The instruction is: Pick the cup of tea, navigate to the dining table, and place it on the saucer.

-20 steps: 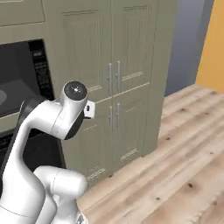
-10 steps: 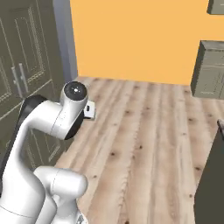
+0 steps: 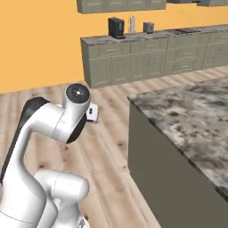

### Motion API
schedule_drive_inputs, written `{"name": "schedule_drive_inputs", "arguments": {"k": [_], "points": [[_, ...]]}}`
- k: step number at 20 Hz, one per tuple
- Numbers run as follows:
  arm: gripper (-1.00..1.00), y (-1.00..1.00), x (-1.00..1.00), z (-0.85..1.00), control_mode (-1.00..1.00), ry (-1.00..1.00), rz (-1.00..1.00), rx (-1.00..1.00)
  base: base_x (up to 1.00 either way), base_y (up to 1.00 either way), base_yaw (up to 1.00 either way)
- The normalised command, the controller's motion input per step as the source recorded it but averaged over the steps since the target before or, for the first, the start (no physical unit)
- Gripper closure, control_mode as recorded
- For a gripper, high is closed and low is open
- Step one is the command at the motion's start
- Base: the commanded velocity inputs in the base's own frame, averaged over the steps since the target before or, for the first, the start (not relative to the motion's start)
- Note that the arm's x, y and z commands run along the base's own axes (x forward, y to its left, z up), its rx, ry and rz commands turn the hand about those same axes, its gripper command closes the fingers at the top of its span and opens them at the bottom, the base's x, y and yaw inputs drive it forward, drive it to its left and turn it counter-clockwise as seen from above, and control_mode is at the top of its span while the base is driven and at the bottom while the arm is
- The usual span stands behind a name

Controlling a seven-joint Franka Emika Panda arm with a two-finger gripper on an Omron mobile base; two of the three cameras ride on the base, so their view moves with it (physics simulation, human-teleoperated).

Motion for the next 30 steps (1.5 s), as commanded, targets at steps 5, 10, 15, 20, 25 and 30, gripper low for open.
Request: {"name": "schedule_drive_inputs", "arguments": {"k": [5,10,15,20,25,30], "points": [[1.0,0.0,0.0,0.0,1.0,0.0,0.0,0.0,1.0,0.8,-0.48],[1.0,0.0,0.0,0.0,1.0,0.0,0.0,0.0,1.0,0.92,-0.35],[1.0,0.0,0.0,0.0,1.0,0.0,0.0,0.0,1.0,0.92,-0.44],[1.0,0.0,0.0,0.0,1.0,0.0,0.0,0.0,1.0,0.92,-0.55],[1.0,0.0,0.0,0.0,1.0,0.0,0.0,0.0,1.0,1.0,-0.44],[1.0,0.0,0.0,0.0,1.0,0.0,0.0,0.0,1.0,0.96,-0.48]]}}
